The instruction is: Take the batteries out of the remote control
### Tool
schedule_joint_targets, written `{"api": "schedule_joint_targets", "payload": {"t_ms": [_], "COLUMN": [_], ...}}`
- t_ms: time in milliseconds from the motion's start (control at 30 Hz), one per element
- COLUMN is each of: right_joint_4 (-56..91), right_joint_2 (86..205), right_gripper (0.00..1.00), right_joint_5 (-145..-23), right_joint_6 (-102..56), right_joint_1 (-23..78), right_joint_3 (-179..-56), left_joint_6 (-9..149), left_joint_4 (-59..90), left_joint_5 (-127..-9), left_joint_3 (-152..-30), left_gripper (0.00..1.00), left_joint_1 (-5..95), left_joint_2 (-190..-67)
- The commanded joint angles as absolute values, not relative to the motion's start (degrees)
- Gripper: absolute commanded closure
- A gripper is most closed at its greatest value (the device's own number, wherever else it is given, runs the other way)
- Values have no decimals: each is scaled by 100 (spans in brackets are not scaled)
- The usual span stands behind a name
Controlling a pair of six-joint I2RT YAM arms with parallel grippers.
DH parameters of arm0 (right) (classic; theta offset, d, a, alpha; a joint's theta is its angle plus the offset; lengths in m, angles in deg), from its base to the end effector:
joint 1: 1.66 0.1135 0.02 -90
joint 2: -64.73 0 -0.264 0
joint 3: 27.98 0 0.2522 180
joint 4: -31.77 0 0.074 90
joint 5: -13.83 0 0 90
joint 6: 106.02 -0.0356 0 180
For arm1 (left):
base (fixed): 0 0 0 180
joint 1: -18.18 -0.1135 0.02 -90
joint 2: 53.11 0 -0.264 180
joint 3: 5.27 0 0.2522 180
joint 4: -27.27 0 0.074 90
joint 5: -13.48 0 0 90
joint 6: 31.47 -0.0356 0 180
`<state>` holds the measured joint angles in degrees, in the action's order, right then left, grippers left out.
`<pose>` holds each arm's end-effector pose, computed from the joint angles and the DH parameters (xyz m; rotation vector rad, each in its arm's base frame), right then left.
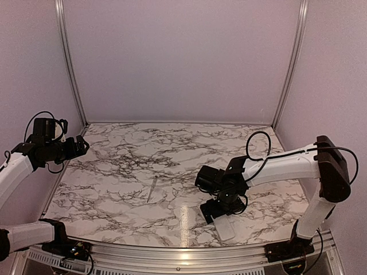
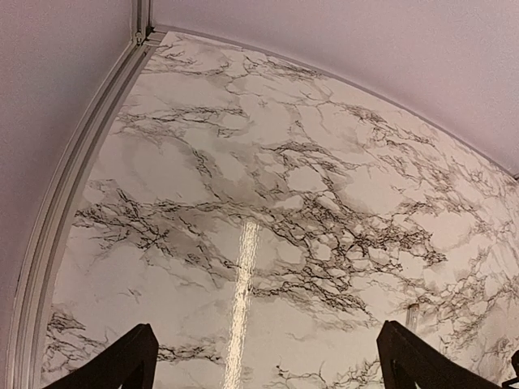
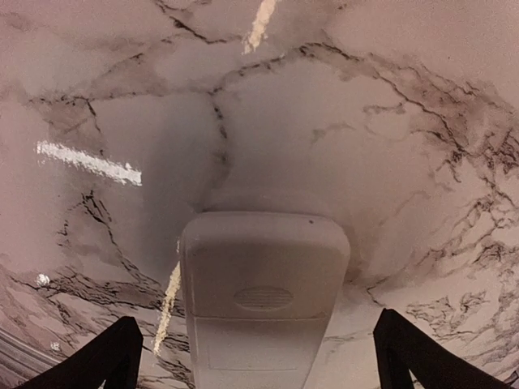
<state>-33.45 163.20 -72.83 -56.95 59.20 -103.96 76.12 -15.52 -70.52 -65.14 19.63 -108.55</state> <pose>0.1461 0.2578 0.1687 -0.5297 3.0251 -0.0088 0.2073 -0.0090 0.2825 -0.2596 2.2377 -0.2966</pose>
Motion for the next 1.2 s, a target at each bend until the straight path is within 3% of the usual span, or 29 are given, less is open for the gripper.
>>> {"api": "schedule_joint_targets", "payload": {"t_ms": [0, 467, 833, 1167], "right_joint_4": [-3298, -3157, -3054, -2936], "right_joint_2": [16419, 16631, 16728, 16695], "right_gripper": [3, 28, 37, 51], "right_joint_5": [-7309, -7222, -7292, -7339], "right_joint_6": [-5681, -5661, -5714, -5741], "right_joint_1": [5969, 5936, 5927, 5899], "right_joint_3": [-10547, -10421, -10260, -10155], "left_joint_6": [7550, 7541, 7536, 7533], "left_joint_4": [-1593, -1593, -1611, -1619], "left_joint_5": [-7031, -7041, -7071, -7090], "left_joint_3": [-6457, -6461, -6461, -6468], "left_gripper": [1, 1, 1, 1], "left_joint_1": [1982, 1980, 1979, 1981], "left_joint_2": [-10834, -10831, -10796, -10778]}}
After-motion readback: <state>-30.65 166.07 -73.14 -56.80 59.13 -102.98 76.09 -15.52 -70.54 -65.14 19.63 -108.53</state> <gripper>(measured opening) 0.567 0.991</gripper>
